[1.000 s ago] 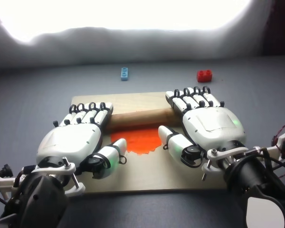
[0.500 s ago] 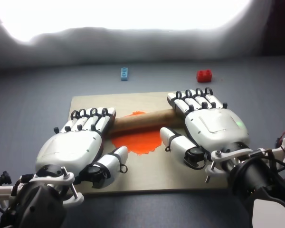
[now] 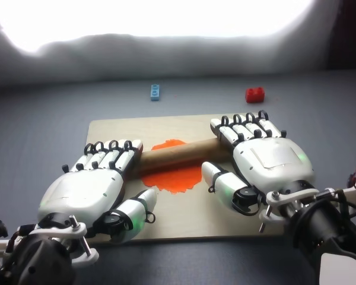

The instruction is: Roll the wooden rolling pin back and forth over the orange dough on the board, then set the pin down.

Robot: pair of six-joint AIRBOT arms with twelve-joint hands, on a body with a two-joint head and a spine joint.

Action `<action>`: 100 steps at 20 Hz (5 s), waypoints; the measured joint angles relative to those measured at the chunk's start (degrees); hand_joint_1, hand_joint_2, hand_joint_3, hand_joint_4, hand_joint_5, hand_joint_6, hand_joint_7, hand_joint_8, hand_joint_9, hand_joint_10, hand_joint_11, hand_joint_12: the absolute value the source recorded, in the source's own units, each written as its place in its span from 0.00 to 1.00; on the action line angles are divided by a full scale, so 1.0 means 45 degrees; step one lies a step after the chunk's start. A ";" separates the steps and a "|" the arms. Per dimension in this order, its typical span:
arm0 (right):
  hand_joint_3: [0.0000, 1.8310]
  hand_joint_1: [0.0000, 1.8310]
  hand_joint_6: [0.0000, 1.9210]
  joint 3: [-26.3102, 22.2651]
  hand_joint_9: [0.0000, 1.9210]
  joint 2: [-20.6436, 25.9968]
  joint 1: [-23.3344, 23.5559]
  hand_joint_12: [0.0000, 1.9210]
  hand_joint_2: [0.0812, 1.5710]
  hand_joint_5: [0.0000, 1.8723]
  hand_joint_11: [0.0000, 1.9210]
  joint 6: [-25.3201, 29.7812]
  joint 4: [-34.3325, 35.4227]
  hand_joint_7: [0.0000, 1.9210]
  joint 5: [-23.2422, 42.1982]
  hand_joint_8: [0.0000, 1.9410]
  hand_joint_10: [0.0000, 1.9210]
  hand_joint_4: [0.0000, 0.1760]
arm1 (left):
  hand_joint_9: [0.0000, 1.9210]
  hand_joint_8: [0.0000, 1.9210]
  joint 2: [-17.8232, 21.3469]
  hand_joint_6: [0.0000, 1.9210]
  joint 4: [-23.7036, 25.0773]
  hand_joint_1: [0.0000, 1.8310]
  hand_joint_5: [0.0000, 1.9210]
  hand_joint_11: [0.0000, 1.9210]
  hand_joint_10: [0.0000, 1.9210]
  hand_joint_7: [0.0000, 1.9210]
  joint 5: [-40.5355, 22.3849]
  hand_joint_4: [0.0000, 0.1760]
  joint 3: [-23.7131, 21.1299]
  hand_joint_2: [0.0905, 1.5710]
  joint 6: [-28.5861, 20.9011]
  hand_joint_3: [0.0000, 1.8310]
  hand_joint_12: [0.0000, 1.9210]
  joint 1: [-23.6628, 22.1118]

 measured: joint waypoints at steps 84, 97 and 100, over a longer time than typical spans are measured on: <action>0.01 0.00 0.00 -0.2837 0.07 0.1122 -0.0884 0.14 1.00 0.08 0.00 -0.1428 0.0350 0.08 -0.1107 0.00 0.00 0.00 | 0.00 0.00 0.2176 0.00 0.1535 0.00 0.00 0.00 0.00 0.00 -0.0097 0.00 -0.3774 1.00 0.0423 0.01 0.00 0.1438; 0.01 0.00 0.00 -0.2769 0.06 0.1122 -0.1103 0.13 1.00 0.07 0.00 -0.1472 0.0379 0.07 -0.1103 0.00 0.00 0.00 | 0.00 0.00 0.0869 0.00 0.1957 0.00 0.01 0.00 0.00 0.01 -0.1341 0.00 -0.2477 1.00 0.0330 0.01 0.00 0.1705; 0.01 0.00 0.00 -0.2769 0.06 0.1122 -0.1103 0.14 1.00 0.08 0.00 -0.1472 0.0374 0.08 -0.1103 0.00 0.00 0.00 | 0.00 0.00 0.0869 0.00 0.1948 0.00 0.01 0.00 0.00 0.01 -0.1263 0.00 -0.2482 1.00 0.0316 0.01 0.00 0.1622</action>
